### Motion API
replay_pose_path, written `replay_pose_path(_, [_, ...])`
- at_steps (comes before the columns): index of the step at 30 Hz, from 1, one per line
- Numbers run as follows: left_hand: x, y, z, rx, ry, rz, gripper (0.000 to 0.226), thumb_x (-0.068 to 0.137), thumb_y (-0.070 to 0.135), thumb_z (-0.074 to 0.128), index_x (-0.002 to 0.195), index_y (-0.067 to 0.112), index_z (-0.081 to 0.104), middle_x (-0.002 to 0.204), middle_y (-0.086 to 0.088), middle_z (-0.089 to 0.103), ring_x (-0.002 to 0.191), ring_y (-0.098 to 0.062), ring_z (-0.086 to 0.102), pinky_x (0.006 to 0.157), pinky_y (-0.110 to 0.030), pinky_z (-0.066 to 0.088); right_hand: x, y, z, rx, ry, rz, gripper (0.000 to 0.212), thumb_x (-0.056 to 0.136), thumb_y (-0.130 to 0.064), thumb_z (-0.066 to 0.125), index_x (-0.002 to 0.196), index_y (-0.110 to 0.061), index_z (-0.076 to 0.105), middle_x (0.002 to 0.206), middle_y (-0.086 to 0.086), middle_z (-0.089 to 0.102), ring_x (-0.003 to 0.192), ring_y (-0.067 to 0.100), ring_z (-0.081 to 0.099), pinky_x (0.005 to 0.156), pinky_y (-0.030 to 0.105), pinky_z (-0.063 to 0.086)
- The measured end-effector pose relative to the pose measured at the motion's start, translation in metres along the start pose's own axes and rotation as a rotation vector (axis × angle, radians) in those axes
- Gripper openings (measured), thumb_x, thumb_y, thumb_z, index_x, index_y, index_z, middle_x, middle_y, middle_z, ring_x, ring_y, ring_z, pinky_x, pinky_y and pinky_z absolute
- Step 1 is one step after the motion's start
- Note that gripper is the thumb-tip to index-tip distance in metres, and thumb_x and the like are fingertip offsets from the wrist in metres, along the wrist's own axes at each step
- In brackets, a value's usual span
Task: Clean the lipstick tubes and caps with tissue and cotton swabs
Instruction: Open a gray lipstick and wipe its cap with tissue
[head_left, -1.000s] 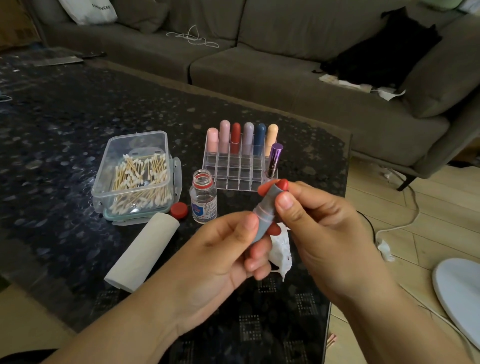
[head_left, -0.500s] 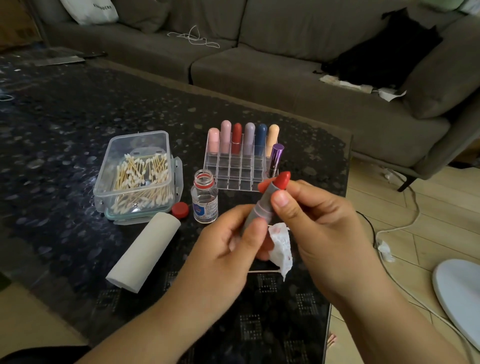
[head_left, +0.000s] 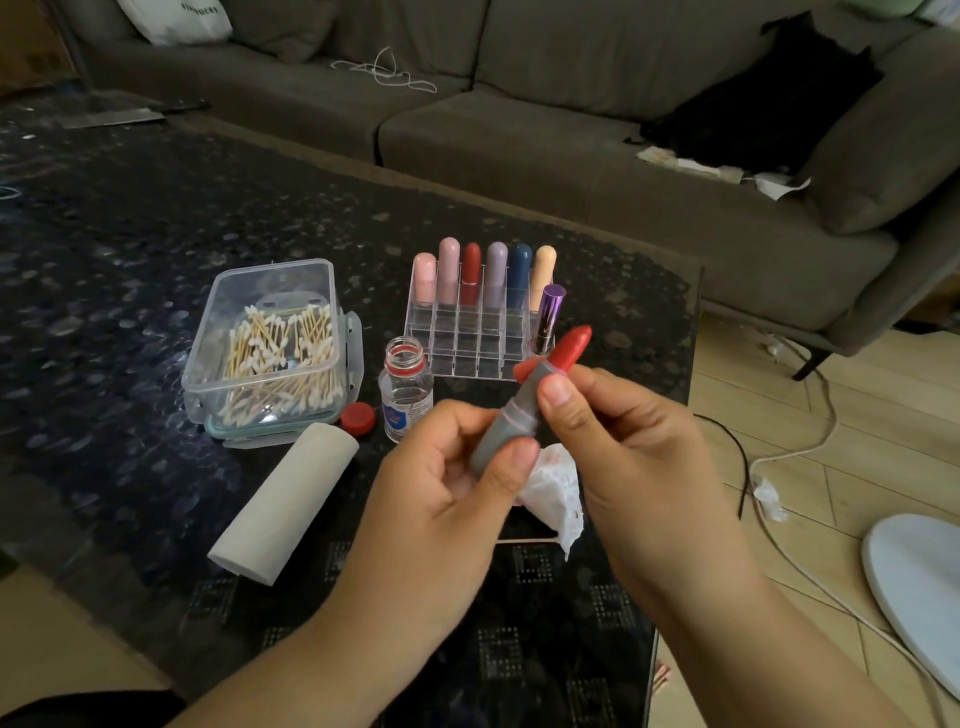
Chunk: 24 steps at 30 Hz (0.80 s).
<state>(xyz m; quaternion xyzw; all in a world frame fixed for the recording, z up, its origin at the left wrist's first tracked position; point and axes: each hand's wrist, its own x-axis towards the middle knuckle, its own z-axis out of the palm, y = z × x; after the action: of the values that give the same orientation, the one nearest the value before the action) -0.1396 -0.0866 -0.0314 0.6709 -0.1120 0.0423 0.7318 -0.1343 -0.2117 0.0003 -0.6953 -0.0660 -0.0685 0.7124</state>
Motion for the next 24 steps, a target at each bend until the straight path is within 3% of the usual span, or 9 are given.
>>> replay_pose_path(3, [0.003,-0.002,-0.001,-0.025,-0.094,-0.155,0.025,0.082,0.042,0.057,0.088,0.019,0.064,0.07,0.008,0.064,0.068,-0.004,0.062,0.072,-0.02,0.052,0.0,-0.004,0.001,0.018,-0.001,0.078,0.019,0.072,-0.034,0.061,0.08,-0.027,0.076,0.077,0.011,0.071,0.065,0.012,0.063,0.06,0.017,0.052])
replay_pose_path(6, [0.004,-0.002,-0.006,-0.021,-0.197,-0.237,0.024,0.087,0.046,0.054,0.086,0.026,0.069,0.072,0.006,0.064,0.07,-0.008,0.061,0.079,-0.03,0.053,0.002,-0.007,-0.004,-0.034,-0.06,0.121,0.024,0.071,-0.035,0.06,0.082,-0.019,0.075,0.072,0.016,0.069,0.06,0.009,0.063,0.059,0.012,0.049])
replay_pose_path(9, [0.006,-0.002,-0.009,-0.05,-0.133,-0.252,0.025,0.085,0.046,0.057,0.088,0.024,0.069,0.071,0.005,0.066,0.07,-0.01,0.063,0.076,-0.031,0.053,0.005,-0.007,-0.015,-0.122,-0.047,0.191,0.032,0.069,-0.039,0.06,0.096,-0.028,0.072,0.084,-0.01,0.075,0.078,-0.005,0.067,0.063,0.004,0.046])
replay_pose_path(12, [0.012,-0.004,-0.015,0.015,-0.027,-0.246,0.02,0.08,0.032,0.06,0.093,0.018,0.066,0.072,0.003,0.071,0.074,-0.012,0.069,0.071,-0.023,0.054,0.009,-0.002,-0.033,-0.511,0.007,0.262,0.032,0.079,-0.048,0.06,0.109,-0.037,0.065,0.085,-0.019,0.069,0.084,-0.005,0.063,0.06,0.005,0.045])
replay_pose_path(14, [0.016,-0.007,-0.018,0.087,0.024,-0.252,0.006,0.085,0.02,0.063,0.09,0.02,0.066,0.077,0.004,0.073,0.076,-0.012,0.071,0.072,-0.022,0.055,0.01,0.004,-0.042,-0.823,-0.003,0.302,0.03,0.085,-0.05,0.056,0.109,-0.034,0.066,0.082,-0.023,0.06,0.078,-0.007,0.056,0.058,0.007,0.039])
replay_pose_path(16, [0.017,-0.01,-0.02,0.158,0.05,-0.256,0.008,0.085,0.016,0.065,0.088,0.024,0.066,0.08,0.005,0.074,0.078,-0.01,0.071,0.079,-0.03,0.054,0.009,0.01,-0.042,-1.032,-0.016,0.341,0.036,0.084,-0.058,0.052,0.102,-0.03,0.065,0.078,-0.021,0.056,0.072,-0.006,0.051,0.056,0.01,0.037])
replay_pose_path(19, [0.017,-0.013,-0.018,0.223,0.042,-0.267,0.009,0.086,0.017,0.065,0.087,0.026,0.066,0.079,0.005,0.074,0.078,-0.011,0.071,0.085,-0.04,0.054,0.003,0.02,-0.03,-1.145,-0.078,0.403,0.049,0.076,-0.07,0.051,0.1,-0.027,0.053,0.083,-0.013,0.056,0.073,0.001,0.052,0.056,0.019,0.041])
replay_pose_path(21, [0.016,-0.012,-0.017,0.249,0.024,-0.27,0.008,0.087,0.018,0.064,0.088,0.025,0.067,0.078,0.005,0.074,0.078,-0.009,0.07,0.084,-0.037,0.054,0.0,0.028,-0.022,-1.202,-0.134,0.393,0.045,0.08,-0.063,0.054,0.103,-0.025,0.048,0.092,-0.008,0.058,0.083,0.01,0.057,0.063,0.025,0.045])
replay_pose_path(24, [0.016,-0.01,-0.015,0.293,-0.005,-0.261,0.008,0.086,0.021,0.063,0.091,0.026,0.066,0.08,0.007,0.073,0.078,-0.005,0.068,0.081,-0.031,0.054,0.002,0.036,-0.02,-1.246,-0.137,0.357,0.021,0.093,-0.037,0.052,0.106,-0.021,0.053,0.099,-0.001,0.061,0.088,0.017,0.059,0.072,0.028,0.049])
